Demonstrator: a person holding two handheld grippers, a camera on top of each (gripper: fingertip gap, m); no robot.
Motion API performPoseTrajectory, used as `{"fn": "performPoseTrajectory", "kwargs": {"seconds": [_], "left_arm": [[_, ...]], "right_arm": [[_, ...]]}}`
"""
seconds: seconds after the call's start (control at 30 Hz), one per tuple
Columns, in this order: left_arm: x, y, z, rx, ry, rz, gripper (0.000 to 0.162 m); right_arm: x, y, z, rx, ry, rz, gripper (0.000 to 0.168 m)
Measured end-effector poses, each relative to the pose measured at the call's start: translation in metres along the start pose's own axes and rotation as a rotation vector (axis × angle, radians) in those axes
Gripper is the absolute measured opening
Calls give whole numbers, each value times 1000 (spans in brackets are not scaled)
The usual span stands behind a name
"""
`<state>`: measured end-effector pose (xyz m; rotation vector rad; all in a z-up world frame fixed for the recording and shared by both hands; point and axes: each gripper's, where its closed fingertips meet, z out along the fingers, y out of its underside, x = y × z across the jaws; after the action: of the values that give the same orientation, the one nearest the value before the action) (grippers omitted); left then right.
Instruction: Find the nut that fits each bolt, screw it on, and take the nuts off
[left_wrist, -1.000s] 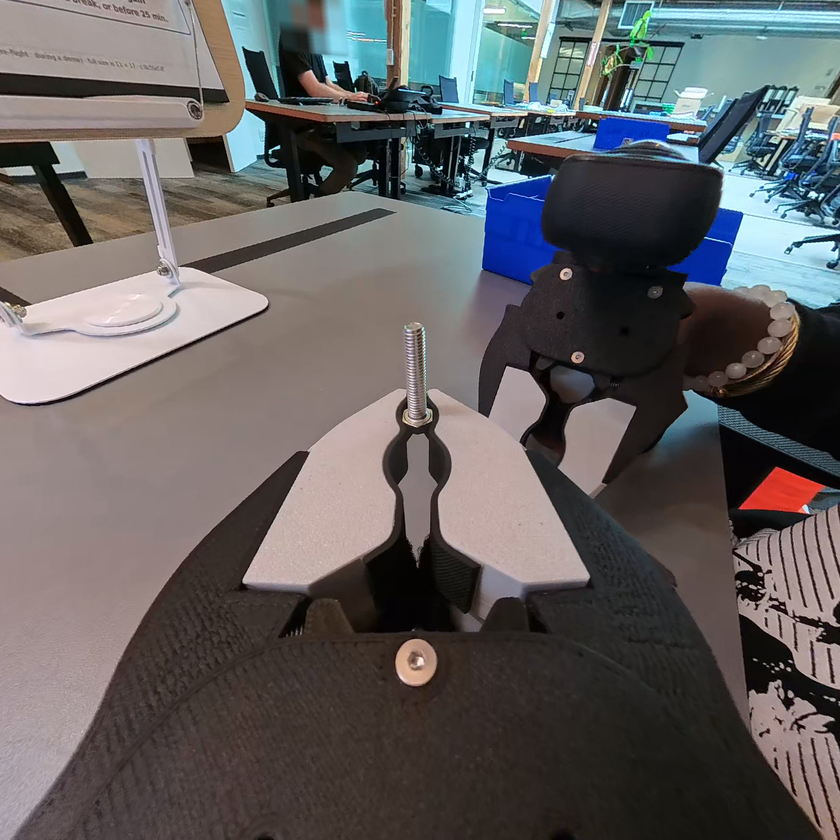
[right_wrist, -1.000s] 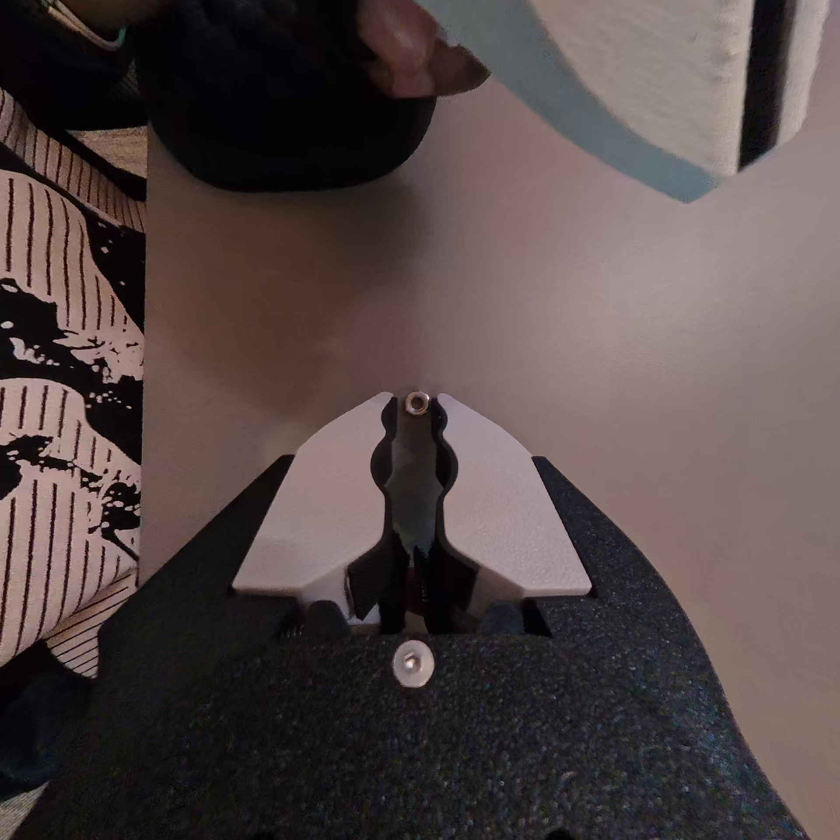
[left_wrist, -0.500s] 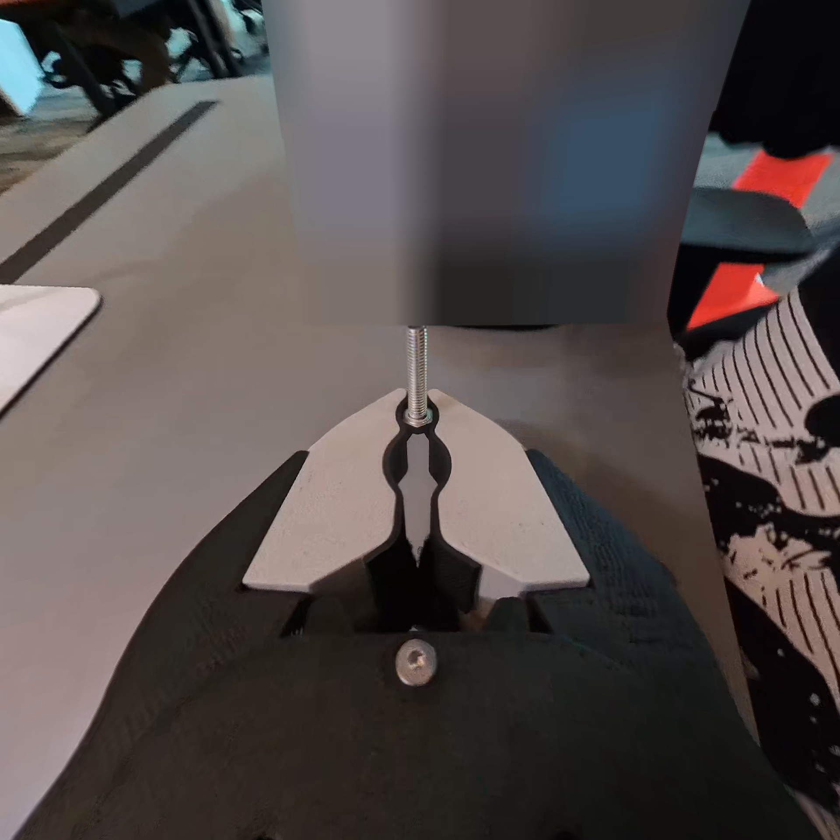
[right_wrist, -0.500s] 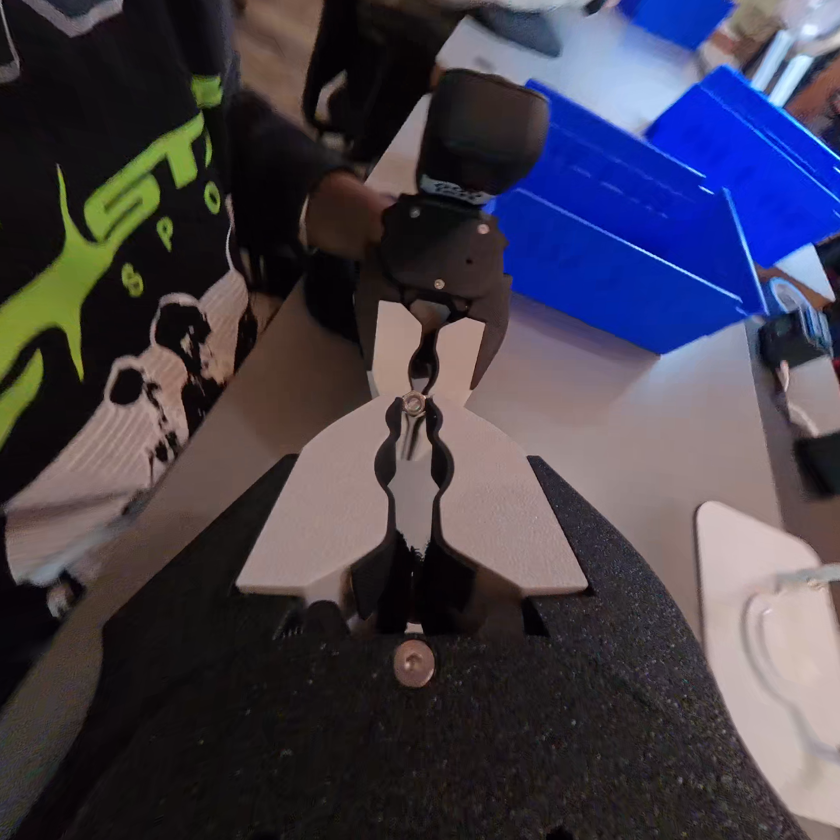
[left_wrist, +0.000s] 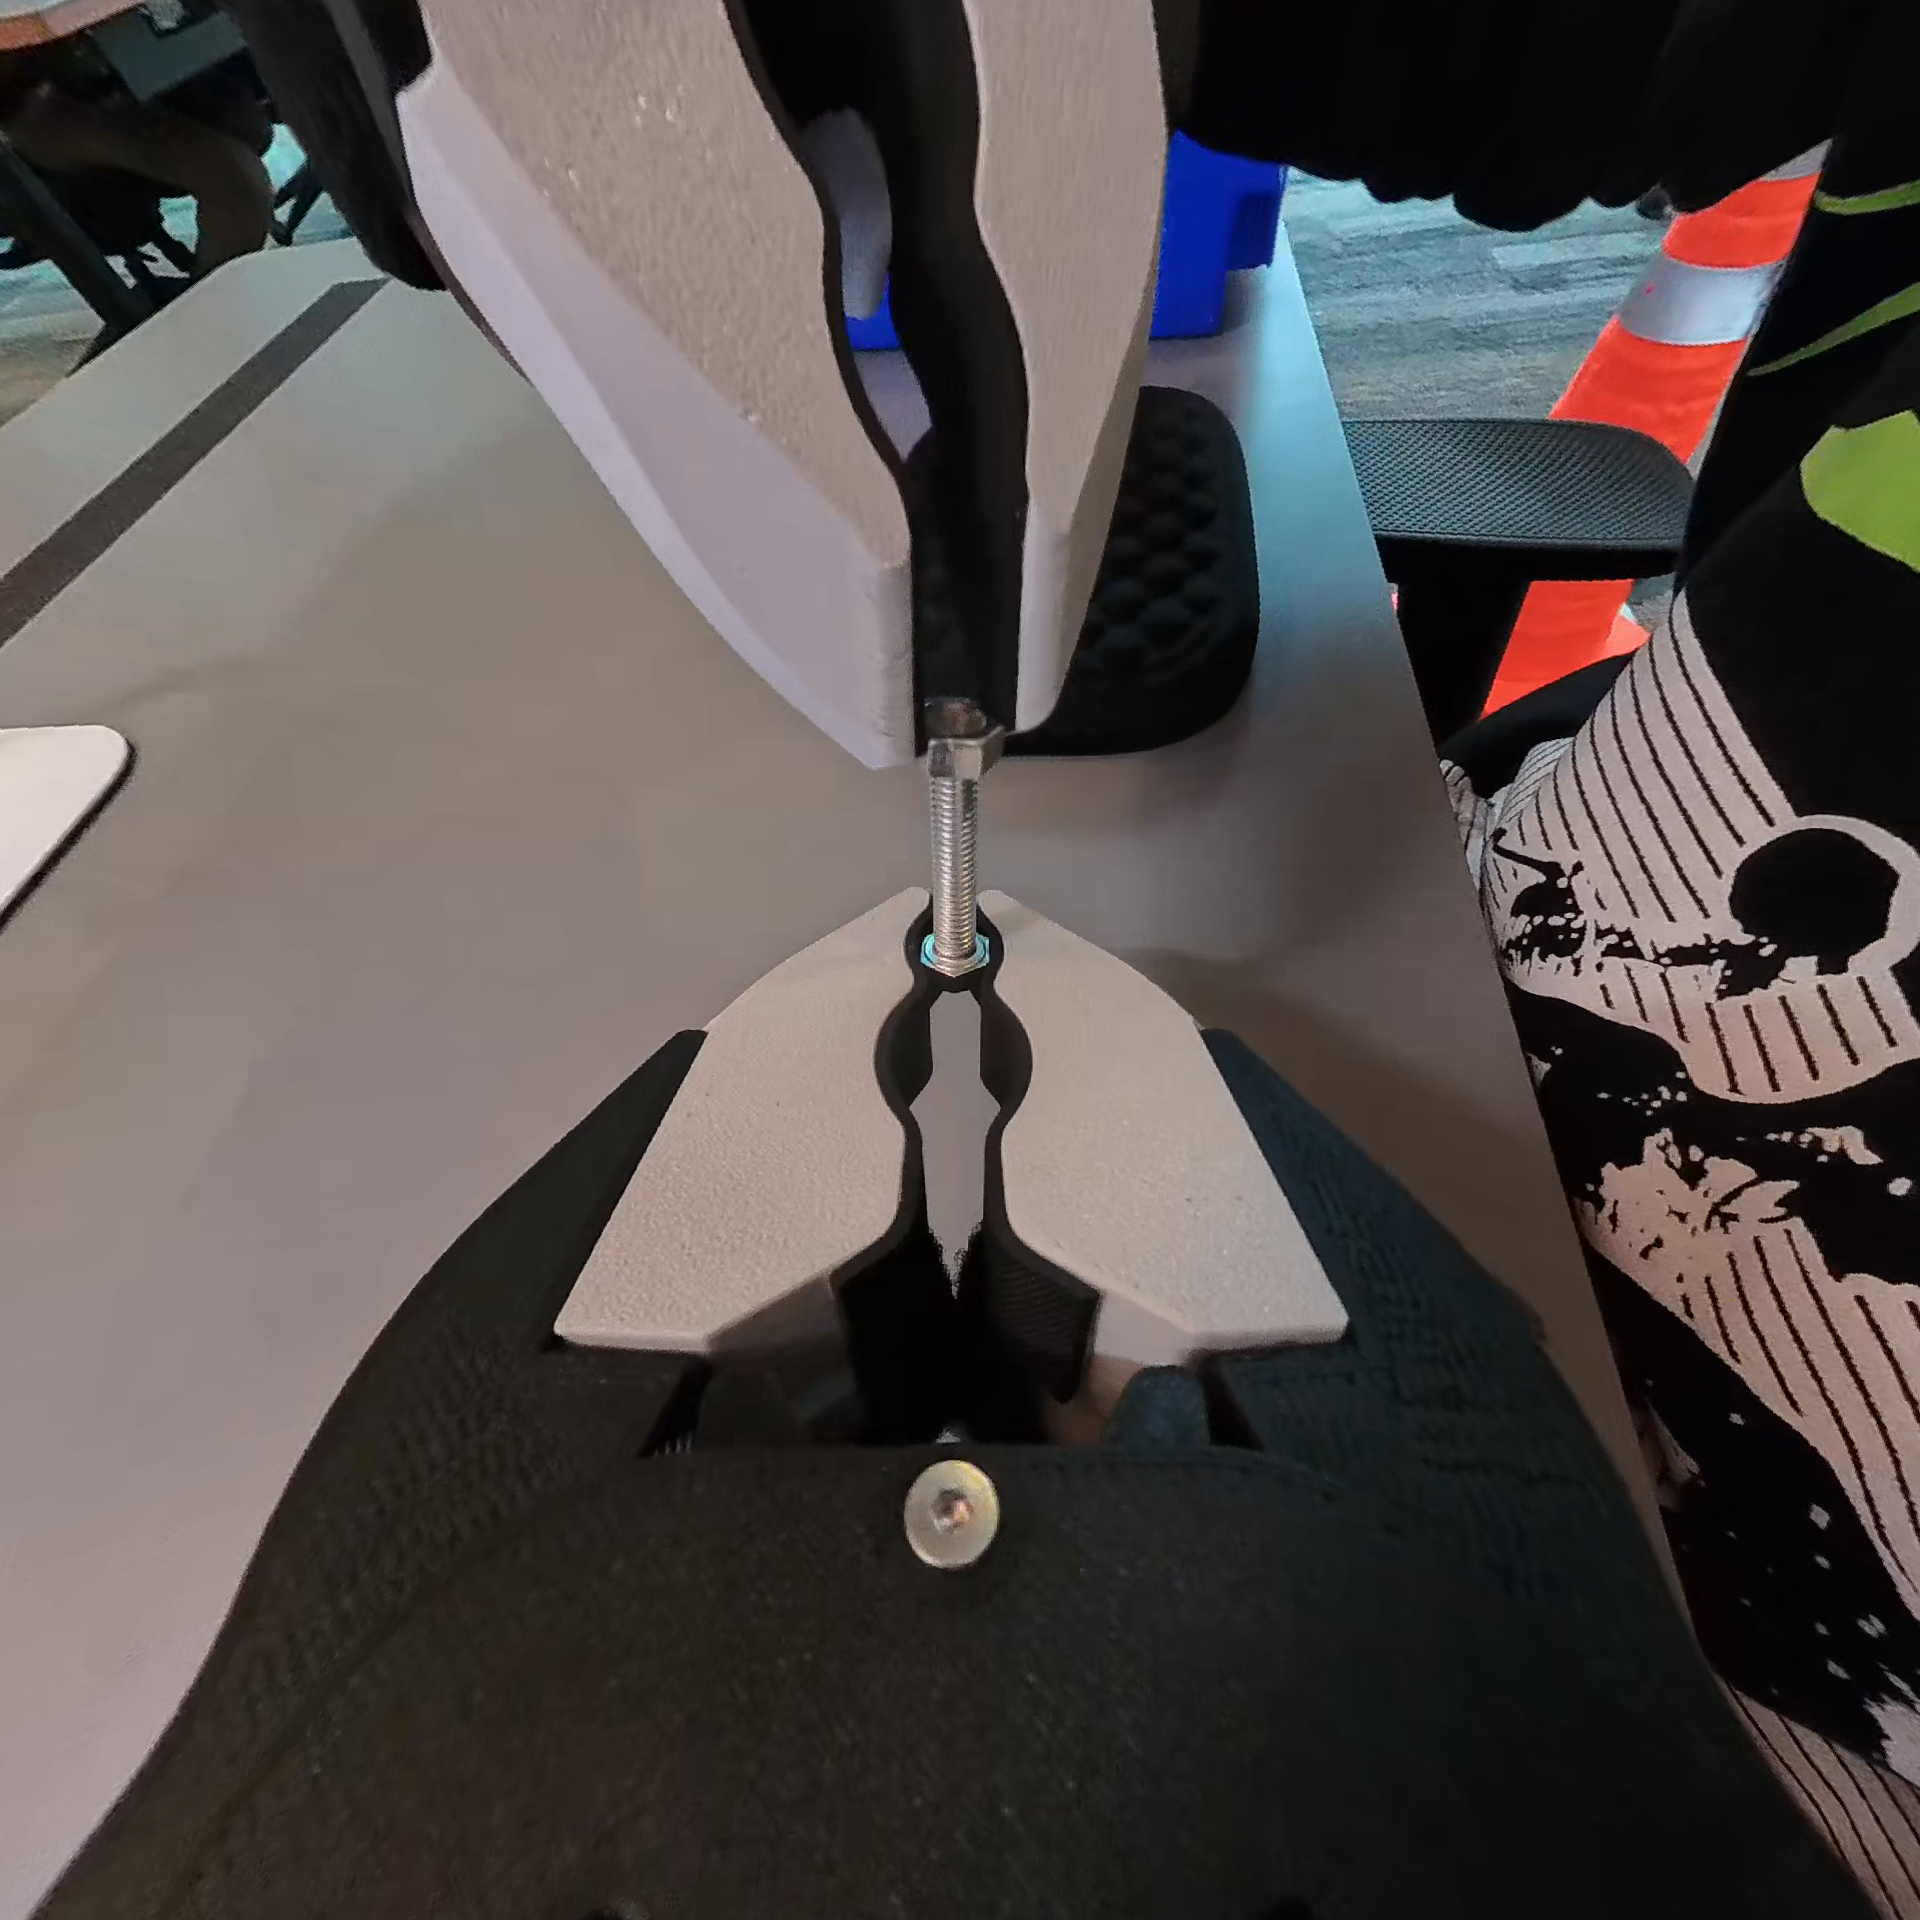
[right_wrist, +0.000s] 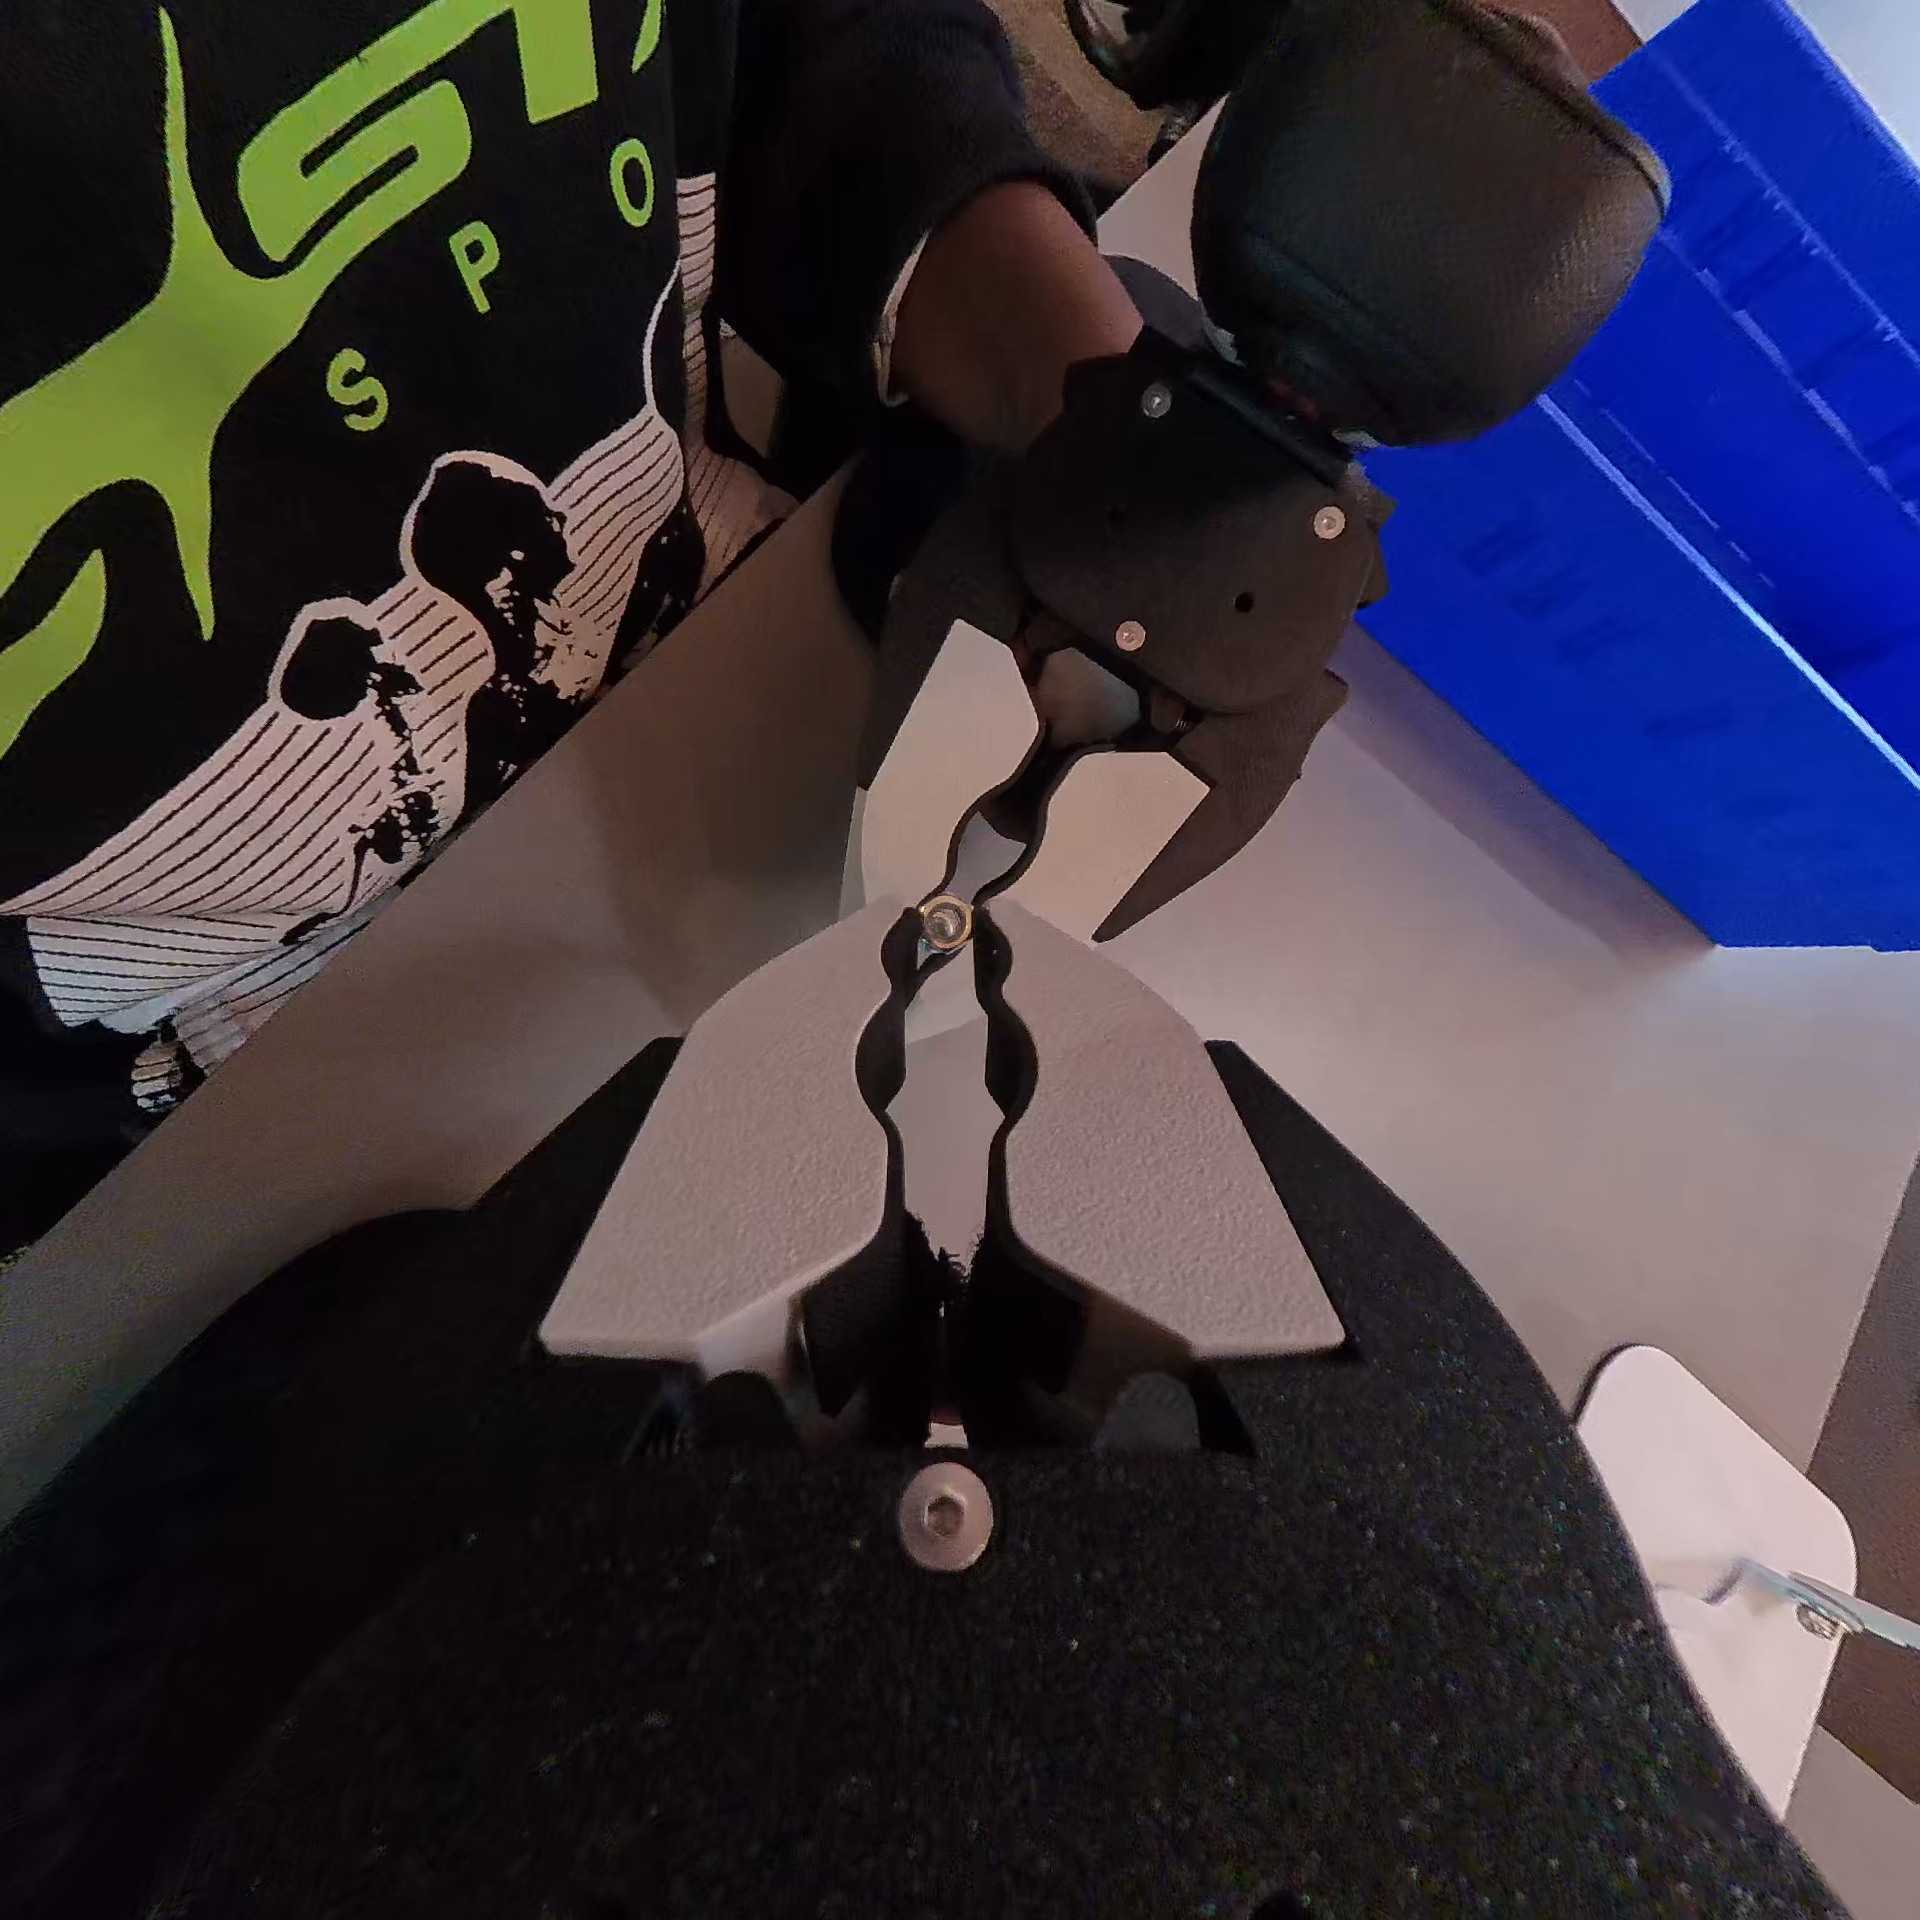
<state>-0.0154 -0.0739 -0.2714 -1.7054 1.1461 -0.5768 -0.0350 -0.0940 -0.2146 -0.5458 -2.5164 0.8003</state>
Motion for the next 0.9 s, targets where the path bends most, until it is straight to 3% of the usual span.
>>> {"fn": "performPoseTrajectory", "kwargs": {"seconds": [0.37,0.7,0.9], "left_arm": [[-3,-4,-3,37,-12,-23,4],[-35,-10,-14,103,-214,-144,4],[-45,-7,-16,106,-256,-204,4]], "right_arm": [[5,0,-1,14,17,22,10],[38,5,-7,51,198,366,10],[49,10,-6,3,284,513,10]]}}
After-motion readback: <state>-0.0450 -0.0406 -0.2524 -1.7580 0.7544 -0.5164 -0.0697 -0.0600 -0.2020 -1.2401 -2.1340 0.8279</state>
